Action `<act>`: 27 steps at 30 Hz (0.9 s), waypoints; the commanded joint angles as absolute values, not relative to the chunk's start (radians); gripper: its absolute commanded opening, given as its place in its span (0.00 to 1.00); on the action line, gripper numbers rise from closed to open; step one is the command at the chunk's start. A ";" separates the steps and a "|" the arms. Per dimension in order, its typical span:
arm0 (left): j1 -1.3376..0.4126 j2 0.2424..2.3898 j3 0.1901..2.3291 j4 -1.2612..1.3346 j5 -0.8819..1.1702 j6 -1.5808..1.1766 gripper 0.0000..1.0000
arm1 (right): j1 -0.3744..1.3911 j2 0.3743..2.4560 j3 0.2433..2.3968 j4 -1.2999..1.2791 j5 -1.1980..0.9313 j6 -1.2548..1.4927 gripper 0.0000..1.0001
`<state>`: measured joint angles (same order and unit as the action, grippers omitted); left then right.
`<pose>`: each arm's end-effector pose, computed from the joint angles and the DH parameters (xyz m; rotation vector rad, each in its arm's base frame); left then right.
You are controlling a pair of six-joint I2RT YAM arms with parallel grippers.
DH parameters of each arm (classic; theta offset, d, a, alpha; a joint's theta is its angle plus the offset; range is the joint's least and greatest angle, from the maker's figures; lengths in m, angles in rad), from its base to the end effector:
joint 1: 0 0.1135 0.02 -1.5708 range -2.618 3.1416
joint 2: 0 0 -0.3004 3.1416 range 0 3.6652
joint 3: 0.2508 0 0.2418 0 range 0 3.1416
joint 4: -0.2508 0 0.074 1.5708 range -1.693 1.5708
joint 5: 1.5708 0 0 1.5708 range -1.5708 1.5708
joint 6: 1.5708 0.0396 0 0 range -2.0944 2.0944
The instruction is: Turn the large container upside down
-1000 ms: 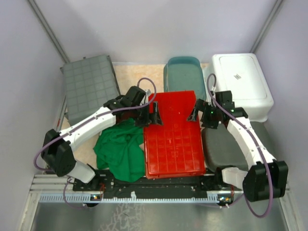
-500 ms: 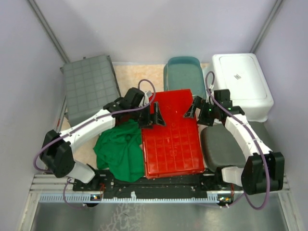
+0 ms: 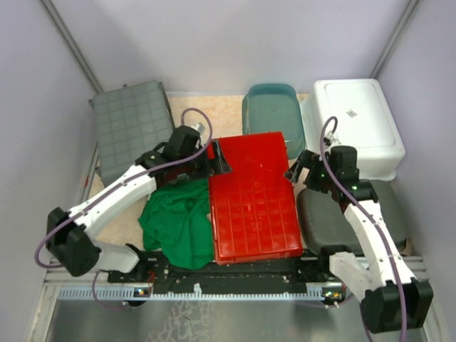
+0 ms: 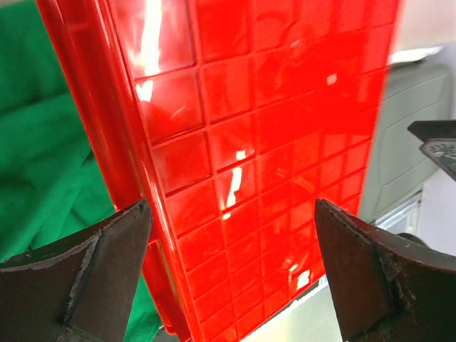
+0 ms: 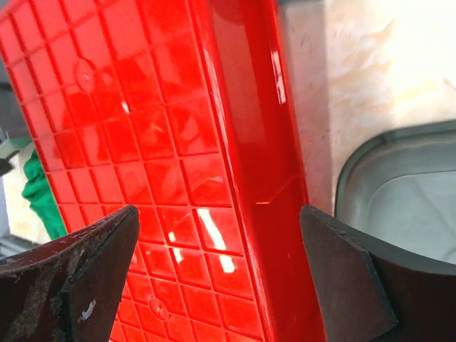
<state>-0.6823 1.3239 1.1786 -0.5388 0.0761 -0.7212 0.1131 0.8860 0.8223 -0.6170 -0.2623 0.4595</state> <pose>0.2115 -0.1757 0.3585 -0.0033 2.3903 -0.8021 0.1527 0.0277 0.3205 0.2527 2.2798 0.5980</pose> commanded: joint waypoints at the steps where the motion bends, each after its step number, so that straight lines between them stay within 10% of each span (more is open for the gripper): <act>1: -0.685 1.406 1.107 -0.483 0.160 -0.781 1.00 | 0.113 0.942 0.728 -0.457 -0.436 0.559 0.94; 27: -0.683 1.269 1.039 -0.520 0.183 -0.888 0.98 | 0.288 1.376 0.919 -0.224 -0.525 0.641 0.65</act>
<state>-0.6640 1.3296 1.0275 -0.5953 0.1143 -0.8307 0.2432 1.3113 0.8223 -0.3172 -0.4309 0.6044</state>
